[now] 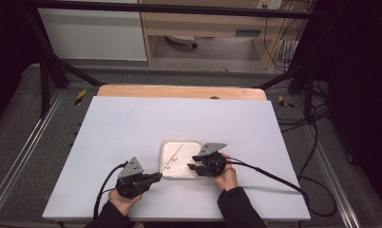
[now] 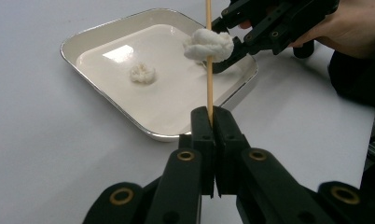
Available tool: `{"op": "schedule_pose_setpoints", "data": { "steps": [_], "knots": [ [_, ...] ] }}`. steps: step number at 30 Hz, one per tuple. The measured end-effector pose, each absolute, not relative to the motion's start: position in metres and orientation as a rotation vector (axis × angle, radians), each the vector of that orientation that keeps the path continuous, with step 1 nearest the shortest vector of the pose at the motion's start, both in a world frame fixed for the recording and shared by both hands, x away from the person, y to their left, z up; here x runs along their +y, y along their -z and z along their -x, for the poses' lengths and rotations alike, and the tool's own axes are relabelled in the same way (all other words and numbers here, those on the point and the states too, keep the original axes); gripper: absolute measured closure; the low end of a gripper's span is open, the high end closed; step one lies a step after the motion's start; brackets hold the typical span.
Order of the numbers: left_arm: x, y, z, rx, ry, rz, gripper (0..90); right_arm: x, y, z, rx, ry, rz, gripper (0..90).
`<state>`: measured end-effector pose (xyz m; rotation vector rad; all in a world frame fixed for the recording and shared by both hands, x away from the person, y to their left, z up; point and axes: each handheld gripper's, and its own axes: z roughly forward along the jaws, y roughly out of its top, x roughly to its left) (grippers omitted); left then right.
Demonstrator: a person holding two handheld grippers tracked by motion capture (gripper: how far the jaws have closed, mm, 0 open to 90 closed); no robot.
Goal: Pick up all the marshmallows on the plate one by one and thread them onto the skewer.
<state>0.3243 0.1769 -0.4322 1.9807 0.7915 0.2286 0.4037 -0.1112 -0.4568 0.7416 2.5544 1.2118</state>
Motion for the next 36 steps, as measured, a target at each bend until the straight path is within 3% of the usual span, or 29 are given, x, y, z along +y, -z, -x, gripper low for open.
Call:
{"op": "schedule_pose_setpoints", "data": {
  "steps": [11,36],
  "knots": [
    [0.176,0.432,-0.324,0.785,-0.222,-1.982,88.3,-0.113,0.455,-0.404,2.551,-1.219,-0.803,68.7],
    [0.174,0.433,-0.322,0.770,-0.217,-1.991,88.2,-0.133,0.408,-0.397,2.475,-1.512,-0.900,69.9]
  ]
}}
